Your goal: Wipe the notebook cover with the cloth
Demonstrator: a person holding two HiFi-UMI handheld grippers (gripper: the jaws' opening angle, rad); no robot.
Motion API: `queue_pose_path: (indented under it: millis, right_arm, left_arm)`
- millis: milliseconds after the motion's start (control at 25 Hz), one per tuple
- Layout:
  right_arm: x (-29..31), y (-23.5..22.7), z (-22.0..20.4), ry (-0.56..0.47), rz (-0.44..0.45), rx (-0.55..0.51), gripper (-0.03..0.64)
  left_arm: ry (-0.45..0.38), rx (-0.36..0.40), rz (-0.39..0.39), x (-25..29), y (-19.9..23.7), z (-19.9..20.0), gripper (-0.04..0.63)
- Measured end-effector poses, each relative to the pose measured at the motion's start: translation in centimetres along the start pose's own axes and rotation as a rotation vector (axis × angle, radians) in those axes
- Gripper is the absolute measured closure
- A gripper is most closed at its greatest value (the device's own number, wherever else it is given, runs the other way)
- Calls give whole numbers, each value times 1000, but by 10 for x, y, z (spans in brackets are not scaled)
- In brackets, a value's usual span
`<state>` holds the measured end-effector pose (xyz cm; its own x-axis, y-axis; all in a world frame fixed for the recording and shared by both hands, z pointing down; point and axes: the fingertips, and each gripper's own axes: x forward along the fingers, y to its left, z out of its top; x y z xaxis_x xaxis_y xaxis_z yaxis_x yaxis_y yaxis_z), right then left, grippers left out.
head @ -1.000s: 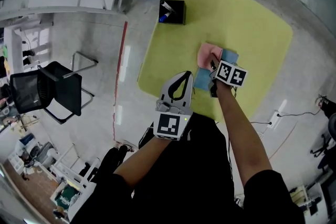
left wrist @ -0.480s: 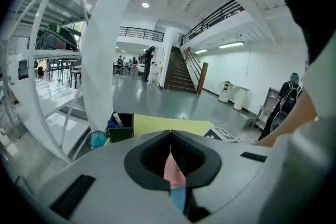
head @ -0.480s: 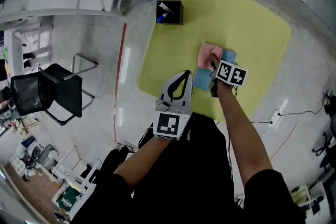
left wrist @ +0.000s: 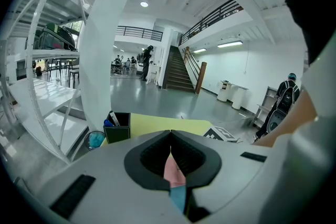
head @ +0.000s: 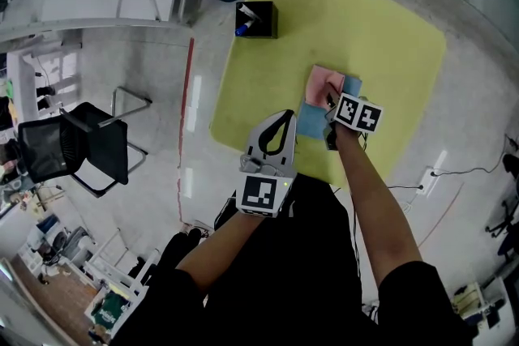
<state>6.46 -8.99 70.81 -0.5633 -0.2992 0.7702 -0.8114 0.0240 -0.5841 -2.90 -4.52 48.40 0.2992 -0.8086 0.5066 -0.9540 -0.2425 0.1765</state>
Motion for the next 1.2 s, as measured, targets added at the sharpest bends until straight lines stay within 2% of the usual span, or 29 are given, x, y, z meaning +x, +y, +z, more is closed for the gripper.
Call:
queue_pose_path:
  millis: [160, 640, 920, 1200]
  right_arm:
    - [-2, -3, 1, 2, 5, -5, 580]
    - [-10, -16, 4, 0, 7, 1, 580]
    - [-12, -19, 4, 6, 15, -9, 580]
    - [-18, -24, 5, 13, 17, 13, 580]
  left_arm:
    - [-35, -19, -7, 3, -7, 5, 581]
    - [-7, 15, -25, 8, -21, 7, 581]
    - [-18, 17, -24, 11, -28, 15, 581]
    - [-7, 30, -57, 15, -39, 17, 581]
